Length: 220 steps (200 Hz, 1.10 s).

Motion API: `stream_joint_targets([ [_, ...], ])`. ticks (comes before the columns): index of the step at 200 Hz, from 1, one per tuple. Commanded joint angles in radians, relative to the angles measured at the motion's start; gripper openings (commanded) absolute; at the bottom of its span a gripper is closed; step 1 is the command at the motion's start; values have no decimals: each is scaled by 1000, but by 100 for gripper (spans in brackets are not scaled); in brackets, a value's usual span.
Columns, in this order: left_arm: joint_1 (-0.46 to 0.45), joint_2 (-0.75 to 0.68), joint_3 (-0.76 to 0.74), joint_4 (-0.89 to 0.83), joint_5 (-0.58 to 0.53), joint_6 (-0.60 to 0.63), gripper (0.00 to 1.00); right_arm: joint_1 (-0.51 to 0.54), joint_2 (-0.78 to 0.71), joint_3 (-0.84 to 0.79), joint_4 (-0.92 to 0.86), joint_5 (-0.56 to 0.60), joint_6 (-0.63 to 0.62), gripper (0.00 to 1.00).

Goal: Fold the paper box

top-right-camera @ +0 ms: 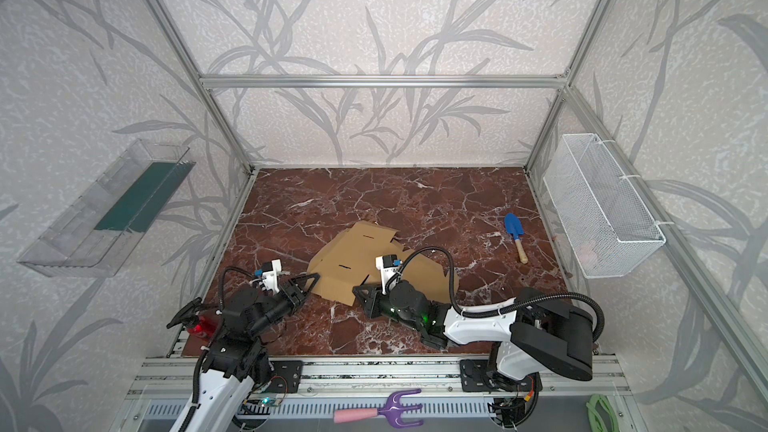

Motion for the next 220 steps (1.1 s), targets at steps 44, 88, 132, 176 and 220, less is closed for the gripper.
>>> stream_joint_targets([
  [44, -4, -59, 10, -56, -25, -30, 20, -4, 1, -7, 18, 15, 0, 16],
  [88, -5, -59, 27, -65, -35, -28, 12, -5, -17, -16, 16, 16, -1, 26],
  [132, -5, -59, 70, -111, -69, -5, 11, -4, -143, -34, -88, 47, -41, 62],
  [176, -4, 84, 299, -320, -159, 172, 3, -3, -475, 14, -428, 138, -226, 99],
  [220, -4, 344, 637, -473, -231, 385, 0, -4, -818, 11, -677, 313, -441, 99],
])
